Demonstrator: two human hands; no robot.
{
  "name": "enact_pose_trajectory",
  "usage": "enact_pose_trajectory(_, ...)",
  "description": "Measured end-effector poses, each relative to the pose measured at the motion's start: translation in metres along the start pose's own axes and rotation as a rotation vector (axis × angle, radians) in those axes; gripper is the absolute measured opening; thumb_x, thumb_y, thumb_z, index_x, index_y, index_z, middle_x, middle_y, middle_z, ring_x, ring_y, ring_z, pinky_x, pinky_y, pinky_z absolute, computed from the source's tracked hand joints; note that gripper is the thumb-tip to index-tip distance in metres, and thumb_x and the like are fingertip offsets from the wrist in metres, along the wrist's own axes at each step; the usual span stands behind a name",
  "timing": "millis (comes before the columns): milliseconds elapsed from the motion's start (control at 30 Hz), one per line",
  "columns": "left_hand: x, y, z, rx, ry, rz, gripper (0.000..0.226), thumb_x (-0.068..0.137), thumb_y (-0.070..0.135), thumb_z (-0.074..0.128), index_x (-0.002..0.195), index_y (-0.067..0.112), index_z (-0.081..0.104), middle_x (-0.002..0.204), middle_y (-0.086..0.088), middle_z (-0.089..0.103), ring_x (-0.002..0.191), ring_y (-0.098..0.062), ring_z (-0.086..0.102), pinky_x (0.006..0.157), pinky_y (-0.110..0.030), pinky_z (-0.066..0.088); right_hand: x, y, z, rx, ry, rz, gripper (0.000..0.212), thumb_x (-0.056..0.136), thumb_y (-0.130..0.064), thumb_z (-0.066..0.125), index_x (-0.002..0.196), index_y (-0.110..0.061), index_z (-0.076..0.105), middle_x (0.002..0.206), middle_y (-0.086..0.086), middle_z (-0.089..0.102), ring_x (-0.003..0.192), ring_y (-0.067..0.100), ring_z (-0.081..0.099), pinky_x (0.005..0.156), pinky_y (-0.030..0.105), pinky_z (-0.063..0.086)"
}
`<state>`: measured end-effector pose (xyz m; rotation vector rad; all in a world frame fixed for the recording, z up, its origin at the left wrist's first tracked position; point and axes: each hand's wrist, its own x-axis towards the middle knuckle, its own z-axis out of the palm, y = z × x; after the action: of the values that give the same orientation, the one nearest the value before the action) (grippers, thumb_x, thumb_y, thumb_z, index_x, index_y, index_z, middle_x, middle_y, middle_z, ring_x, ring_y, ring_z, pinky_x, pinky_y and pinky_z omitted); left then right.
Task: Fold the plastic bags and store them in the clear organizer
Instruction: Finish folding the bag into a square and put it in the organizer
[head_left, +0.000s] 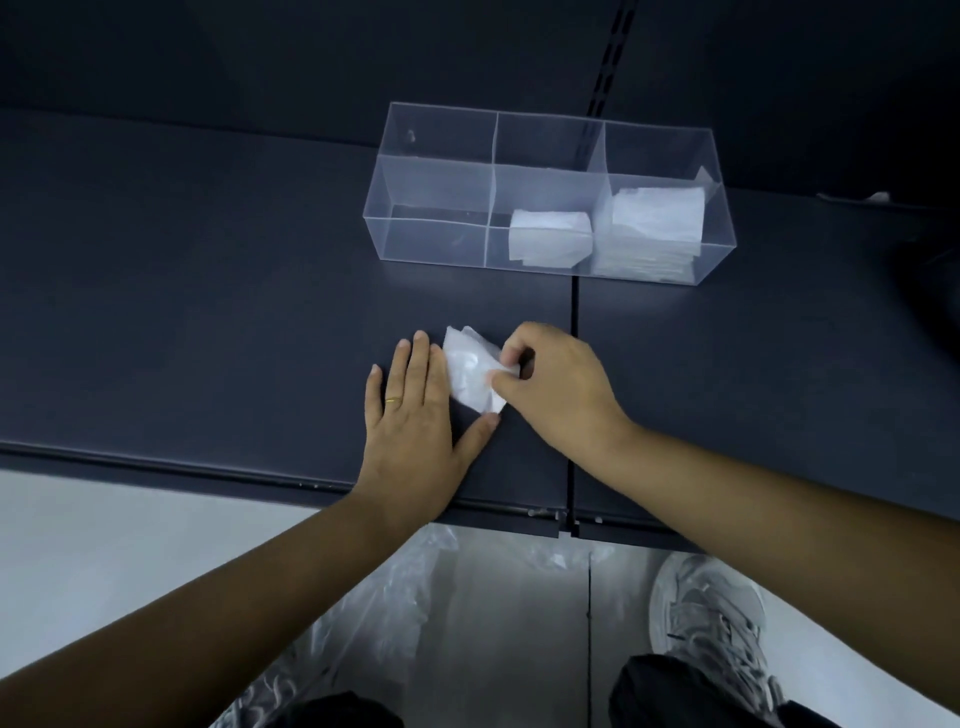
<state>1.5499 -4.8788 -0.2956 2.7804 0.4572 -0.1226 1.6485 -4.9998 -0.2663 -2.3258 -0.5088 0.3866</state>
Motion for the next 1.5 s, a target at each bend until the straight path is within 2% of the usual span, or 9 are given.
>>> enact_pose_trajectory(233, 0.012, 0.003, -0.059, -0.468, -0.028, 0.193, 0.116, 0.058, 0.075, 0.061, 0.148, 0.04, -0.004, 0.15, 0.021, 0.012, 0.13, 0.02, -0.006, 0.111, -0.022, 0.0, -0.01, -0.011, -0.038, 0.131, -0.261, -0.18, 0.031, 0.078, -0.006, 0.072, 0.093, -0.026, 0.053, 0.076, -0.008, 0.064, 0.059, -0.001, 0.05, 0.059, 0.012, 0.041)
enact_pose_trajectory(367, 0.03, 0.003, -0.079, -0.557, -0.167, 0.278, 0.033, 0.073, 0.033, 0.08, 0.102, 0.033, 0.065, 0.098, 0.018, 0.066, 0.091, 0.003, 0.055, 0.084, -0.022, 0.046, -0.008, -0.018, -0.058, 0.132, -0.282, -0.216, 0.034, 0.078, -0.006, 0.074, 0.1, -0.027, 0.06, 0.078, -0.009, 0.067, 0.063, 0.0, 0.054, 0.063, 0.013, 0.045)
enact_pose_trajectory(467, 0.036, -0.002, -0.081, -0.649, -0.114, 0.218, 0.013, 0.078, 0.021, 0.077, 0.073, 0.029, 0.069, 0.073, 0.008, 0.068, 0.067, -0.003, 0.06, 0.068, -0.018, 0.049, 0.002, -0.02, -0.075, 0.069, -0.23, -0.139, 0.019, 0.077, -0.009, 0.077, 0.083, -0.024, 0.068, 0.07, -0.011, 0.064, 0.06, -0.005, 0.054, 0.06, 0.009, 0.044)
enact_pose_trajectory(733, 0.034, -0.016, -0.07, -0.724, 0.124, 0.005, 0.015, 0.081, 0.022, 0.074, 0.07, 0.029, 0.067, 0.073, 0.013, 0.067, 0.067, -0.003, 0.061, 0.062, -0.007, 0.044, 0.09, -0.02, -0.118, 0.29, 0.161, 0.077, 0.02, 0.076, -0.017, 0.08, 0.072, -0.018, 0.06, 0.068, -0.01, 0.055, 0.058, -0.004, 0.052, 0.057, 0.007, 0.044)
enact_pose_trajectory(1000, 0.003, -0.013, -0.032, -0.546, -0.015, 0.074, 0.018, 0.08, 0.023, 0.074, 0.068, 0.032, 0.064, 0.066, 0.017, 0.064, 0.069, -0.003, 0.06, 0.061, -0.011, 0.043, 0.133, 0.0, -0.083, -0.592, 0.274, 0.088, 0.015, 0.078, -0.022, 0.071, 0.093, -0.021, 0.069, 0.112, 0.004, 0.059, 0.107, 0.027, 0.053, 0.092, 0.036, 0.03)
enact_pose_trajectory(1233, 0.0, -0.014, -0.03, -0.518, 0.016, 0.087, 0.021, 0.08, 0.022, 0.074, 0.068, 0.034, 0.061, 0.064, 0.016, 0.06, 0.072, -0.003, 0.058, 0.06, -0.009, 0.039, 0.125, 0.0, -0.095, -0.499, 0.364, -0.163, 0.028, 0.08, -0.014, 0.071, 0.104, -0.012, 0.057, 0.11, 0.007, 0.054, 0.098, 0.027, 0.055, 0.084, 0.034, 0.036)
enact_pose_trajectory(1300, -0.003, -0.015, -0.03, -0.502, 0.033, 0.096, 0.021, 0.081, 0.019, 0.074, 0.069, 0.033, 0.062, 0.065, 0.017, 0.06, 0.073, -0.004, 0.057, 0.062, -0.007, 0.038, 0.117, -0.002, -0.095, -0.471, 0.199, -0.326, 0.016, 0.092, -0.027, 0.059, 0.098, -0.012, 0.061, 0.104, 0.005, 0.058, 0.092, 0.024, 0.056, 0.078, 0.031, 0.04)
enact_pose_trajectory(1400, -0.007, -0.017, -0.027, -0.412, 0.112, 0.179, 0.016, 0.08, 0.011, 0.075, 0.078, 0.025, 0.067, 0.079, 0.017, 0.062, 0.077, -0.007, 0.057, 0.076, -0.01, 0.038, 0.108, -0.007, -0.089, -0.654, -0.186, -0.28, 0.057, 0.099, -0.054, 0.027, 0.081, -0.009, 0.057, 0.085, 0.008, 0.059, 0.085, 0.027, 0.055, 0.077, 0.036, 0.041)
enact_pose_trajectory(1500, -0.011, -0.025, -0.02, -0.253, 0.158, 0.208, 0.019, 0.085, 0.021, 0.07, 0.103, 0.017, 0.069, 0.112, 0.005, 0.063, 0.103, -0.022, 0.058, 0.094, -0.031, 0.038, 0.105, -0.01, -0.087, -0.718, -0.214, -0.22, 0.067, 0.097, -0.059, 0.019, 0.093, -0.009, 0.062, 0.095, 0.01, 0.063, 0.096, 0.03, 0.056, 0.087, 0.037, 0.039)
